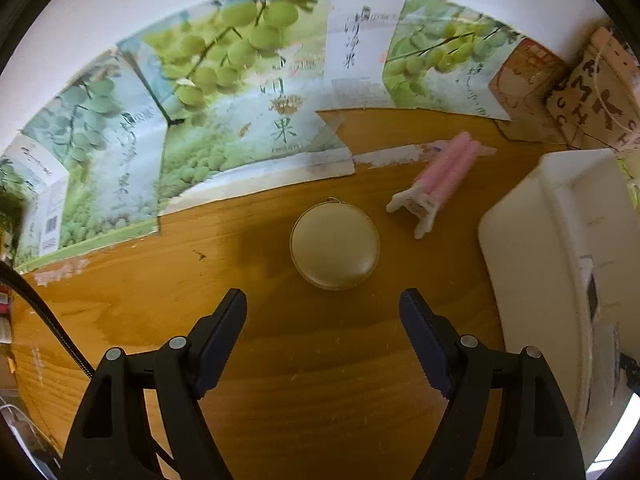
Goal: Organize rigid objects
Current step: 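Move the open left gripper toward the round beige compact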
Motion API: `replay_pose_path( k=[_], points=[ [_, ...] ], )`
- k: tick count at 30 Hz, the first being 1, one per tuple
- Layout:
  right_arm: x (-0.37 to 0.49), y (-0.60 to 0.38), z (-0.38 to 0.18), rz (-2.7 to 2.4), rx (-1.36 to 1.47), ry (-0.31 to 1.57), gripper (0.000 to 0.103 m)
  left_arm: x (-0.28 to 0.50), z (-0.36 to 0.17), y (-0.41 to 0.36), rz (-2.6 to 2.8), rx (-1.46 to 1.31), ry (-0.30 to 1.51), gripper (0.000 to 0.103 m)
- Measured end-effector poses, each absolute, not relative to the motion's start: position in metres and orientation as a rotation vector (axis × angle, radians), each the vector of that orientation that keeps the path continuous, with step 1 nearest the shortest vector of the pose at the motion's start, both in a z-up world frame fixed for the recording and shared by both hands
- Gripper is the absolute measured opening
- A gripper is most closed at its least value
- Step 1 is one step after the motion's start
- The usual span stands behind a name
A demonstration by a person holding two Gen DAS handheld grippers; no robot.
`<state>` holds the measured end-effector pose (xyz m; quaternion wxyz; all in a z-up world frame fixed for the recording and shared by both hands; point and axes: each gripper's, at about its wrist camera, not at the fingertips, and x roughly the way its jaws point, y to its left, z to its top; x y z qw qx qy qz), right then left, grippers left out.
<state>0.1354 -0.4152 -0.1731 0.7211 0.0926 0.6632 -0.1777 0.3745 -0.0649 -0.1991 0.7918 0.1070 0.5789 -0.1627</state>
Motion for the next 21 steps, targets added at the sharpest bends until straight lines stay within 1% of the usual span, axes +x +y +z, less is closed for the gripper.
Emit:
replay_pose_path(
  k=[8, 21],
  points=[
    [0.134, -0.413, -0.168, -0.433, 0.22, 1.463, 0.018, 0.384, -0.219, -0.066, -0.335, 0.179, 1.258, 0.081],
    [0.135, -0.412, -0.171, -0.427, 0.214, 1.469, 0.018, 0.389, -0.218, -0.062, -0.287, 0.148, 1.134, 0.081]
  ],
)
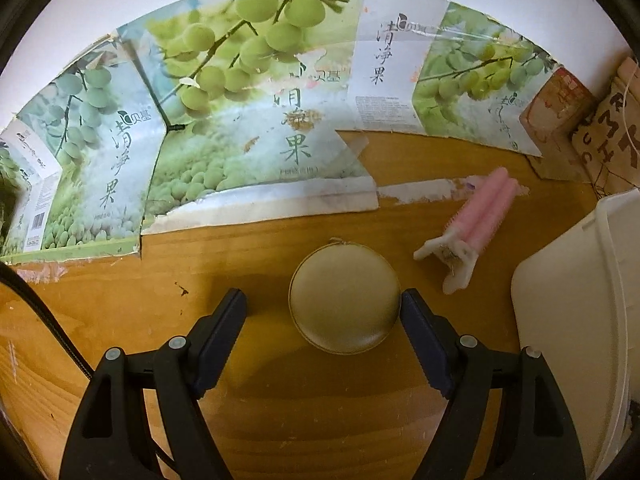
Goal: Organize rigid objects
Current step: 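Move the open left gripper toward the round beige compact, then close the left gripper on the round beige compact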
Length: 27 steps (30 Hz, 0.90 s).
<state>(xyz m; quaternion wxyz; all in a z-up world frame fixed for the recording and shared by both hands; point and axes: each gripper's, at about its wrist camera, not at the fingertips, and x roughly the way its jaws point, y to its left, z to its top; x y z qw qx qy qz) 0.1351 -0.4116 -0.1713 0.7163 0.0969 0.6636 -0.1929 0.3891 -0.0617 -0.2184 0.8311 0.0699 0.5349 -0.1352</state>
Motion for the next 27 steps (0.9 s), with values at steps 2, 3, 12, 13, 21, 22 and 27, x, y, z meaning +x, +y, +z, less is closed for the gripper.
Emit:
replay_pose_path(
  k=[2, 3, 12, 13, 21, 22, 27],
  points=[
    [0.135, -0.412, -0.172, -0.423, 0.214, 1.469, 0.018, 0.39, -0.219, -0.063, -0.285, 0.147, 1.122, 0.078],
    [0.135, -0.412, -0.172, -0.419, 0.213, 1.469, 0.018, 0.391, -0.219, -0.065, -0.288, 0.147, 1.116, 0.076],
    [0.134, -0.414, -0.174, -0.387, 0.207, 1.472, 0.016, 0.392, -0.22, -0.082, -0.237, 0.121, 1.106, 0.059],
    [0.134, -0.414, -0.174, -0.38, 0.206, 1.473, 0.016, 0.39, -0.22, -0.083, -0.233, 0.113, 1.111, 0.059],
    [0.134, -0.418, -0.177, -0.322, 0.19, 1.486, 0.014, 0.365, -0.216, -0.08, -0.202, 0.085, 1.124, 0.059],
    [0.134, -0.418, -0.177, -0.314, 0.19, 1.487, 0.014, 0.358, -0.214, -0.076, -0.199, 0.073, 1.131, 0.059],
    [0.135, -0.419, -0.182, -0.273, 0.17, 1.5, 0.012, 0.334, -0.195, -0.072, -0.185, 0.015, 1.104, 0.059]
  ],
)
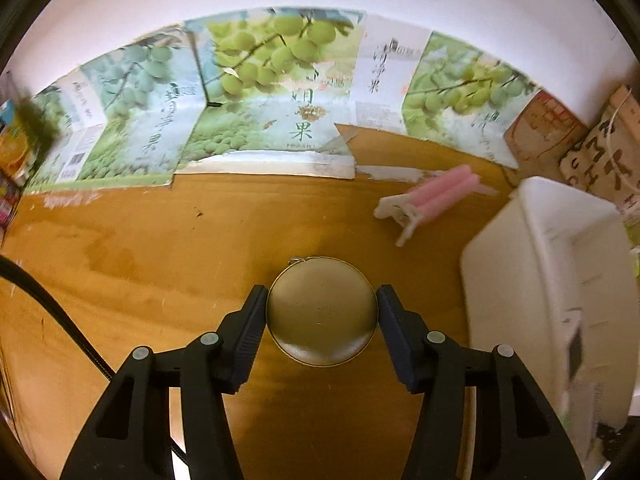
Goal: Organize rigid objects
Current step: 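Carry the compact over the tray and open the left gripper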
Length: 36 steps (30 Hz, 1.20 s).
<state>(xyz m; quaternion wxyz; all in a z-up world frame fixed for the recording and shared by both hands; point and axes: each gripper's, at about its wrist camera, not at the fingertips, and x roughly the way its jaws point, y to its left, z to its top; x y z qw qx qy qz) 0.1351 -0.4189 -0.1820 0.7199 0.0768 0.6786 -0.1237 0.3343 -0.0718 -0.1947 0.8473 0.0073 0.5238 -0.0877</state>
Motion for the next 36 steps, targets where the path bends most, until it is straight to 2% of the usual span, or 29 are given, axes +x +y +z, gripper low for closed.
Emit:
replay_pose_path(
  k=[16, 26, 36],
  points=[
    [0.13, -0.403, -0.197, -0.134, 0.053, 1.496, 0.011, 0.241, -0.113, -0.117, -0.258, -0.026, 0.904, 0.059],
    [0.131, -0.386, -0.202, 0.051, -0.101, 1.488, 0.007, 0.195, -0.105, -0.161, -0.326, -0.017, 0.892, 0.059],
    [0.139, -0.363, -0.207, 0.149, -0.209, 1.479, 0.007, 0.161, -0.117, -0.197, -0.435, -0.019, 0.99, 0.059]
  ],
)
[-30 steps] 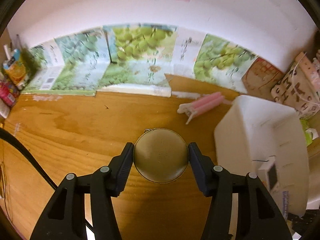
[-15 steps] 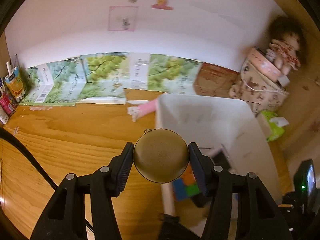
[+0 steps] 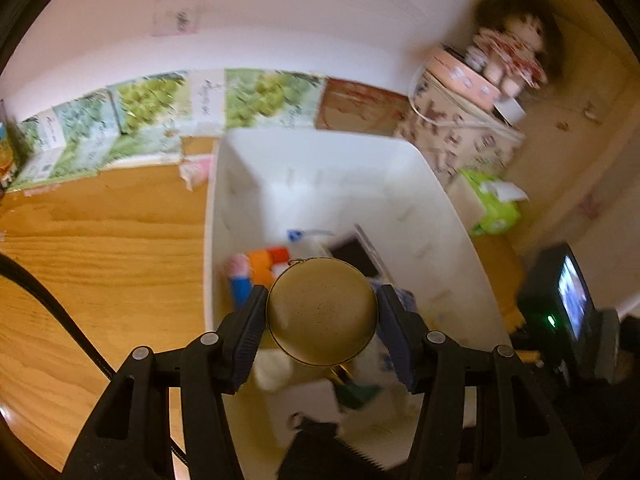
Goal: Organize rigid objects
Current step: 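Carry the compact over the tray and open the left gripper, then move the open left gripper toward the pink hair roller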
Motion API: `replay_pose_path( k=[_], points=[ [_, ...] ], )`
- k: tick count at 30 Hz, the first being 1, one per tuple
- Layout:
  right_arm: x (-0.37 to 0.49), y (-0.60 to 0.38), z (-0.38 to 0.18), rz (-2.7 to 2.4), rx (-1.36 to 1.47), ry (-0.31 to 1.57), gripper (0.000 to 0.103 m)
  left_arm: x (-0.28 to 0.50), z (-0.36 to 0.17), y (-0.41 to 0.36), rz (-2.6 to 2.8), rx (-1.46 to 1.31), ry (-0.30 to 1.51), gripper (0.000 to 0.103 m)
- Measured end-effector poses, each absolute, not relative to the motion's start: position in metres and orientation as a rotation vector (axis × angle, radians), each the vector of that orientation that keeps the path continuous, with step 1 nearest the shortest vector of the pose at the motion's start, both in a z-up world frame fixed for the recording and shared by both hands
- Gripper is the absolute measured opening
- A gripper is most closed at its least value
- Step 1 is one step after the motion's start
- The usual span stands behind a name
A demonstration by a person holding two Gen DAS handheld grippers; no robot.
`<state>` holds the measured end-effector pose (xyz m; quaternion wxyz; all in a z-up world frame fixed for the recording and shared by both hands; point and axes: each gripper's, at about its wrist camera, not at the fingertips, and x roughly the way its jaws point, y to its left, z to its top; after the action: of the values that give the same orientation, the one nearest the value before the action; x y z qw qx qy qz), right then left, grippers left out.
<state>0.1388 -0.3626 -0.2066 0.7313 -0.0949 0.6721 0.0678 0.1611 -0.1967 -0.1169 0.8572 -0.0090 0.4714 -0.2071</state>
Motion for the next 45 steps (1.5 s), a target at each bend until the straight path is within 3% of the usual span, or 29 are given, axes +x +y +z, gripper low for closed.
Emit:
replay_pose_path(
  k=[4, 7, 30, 45],
  points=[
    [0.143, -0.357, -0.209, 0.158, -0.22, 1.479, 0.007, 0.153, -0.118, -0.211, -0.481, 0.016, 1.016, 0.061],
    [0.145, -0.355, -0.209, 0.156, -0.217, 1.48, 0.007, 0.153, -0.115, -0.213, -0.483, 0.036, 1.01, 0.072],
    [0.152, -0.385, -0.193, -0.09, 0.025, 1.46, 0.007, 0.206, -0.093, -0.152, -0.497, 0.237, 0.949, 0.072],
    [0.152, -0.423, -0.19, -0.286, 0.258, 1.423, 0.013, 0.27, -0.118, -0.107, -0.522, 0.394, 0.992, 0.072]
  ],
)
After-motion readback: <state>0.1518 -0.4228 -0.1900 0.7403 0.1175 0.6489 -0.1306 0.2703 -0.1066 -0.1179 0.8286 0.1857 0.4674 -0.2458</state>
